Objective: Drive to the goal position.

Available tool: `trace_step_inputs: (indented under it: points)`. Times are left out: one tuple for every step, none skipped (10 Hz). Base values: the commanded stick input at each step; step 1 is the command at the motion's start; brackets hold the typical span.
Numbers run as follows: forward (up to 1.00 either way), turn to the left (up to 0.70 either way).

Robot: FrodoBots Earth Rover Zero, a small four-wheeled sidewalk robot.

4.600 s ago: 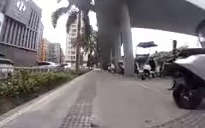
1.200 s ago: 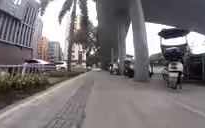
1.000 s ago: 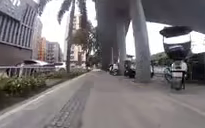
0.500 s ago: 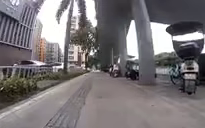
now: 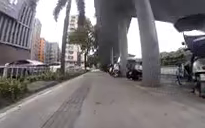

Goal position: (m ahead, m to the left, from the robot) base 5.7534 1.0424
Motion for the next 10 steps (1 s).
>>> trace_step_inputs:
  points:
    - [0.7,0.0]
    - [0.7,0.0]
    - [0.7,0.0]
    - [0.7,0.0]
    - [0.7,0.0]
    - [0.7,0.0]
    - [0.7,0.0]
    - [0.7,0.0]
    - [0.7,0.0]
    - [0.7,0.0]
